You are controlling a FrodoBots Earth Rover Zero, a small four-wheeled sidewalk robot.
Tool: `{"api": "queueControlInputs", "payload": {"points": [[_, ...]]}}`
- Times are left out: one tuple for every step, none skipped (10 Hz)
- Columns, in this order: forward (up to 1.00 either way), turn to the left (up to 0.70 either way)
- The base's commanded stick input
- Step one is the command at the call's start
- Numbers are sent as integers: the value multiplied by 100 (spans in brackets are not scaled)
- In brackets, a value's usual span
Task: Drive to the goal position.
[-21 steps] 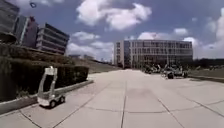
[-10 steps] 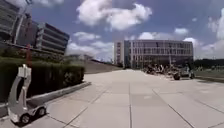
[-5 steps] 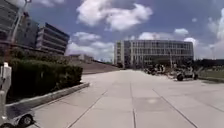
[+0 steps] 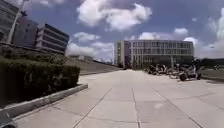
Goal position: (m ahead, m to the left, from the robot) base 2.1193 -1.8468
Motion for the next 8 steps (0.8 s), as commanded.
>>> {"api": "queueControlInputs", "payload": {"points": [[50, 0], [50, 0], [50, 0], [50, 0], [50, 0], [50, 0], [50, 0], [50, 0]]}}
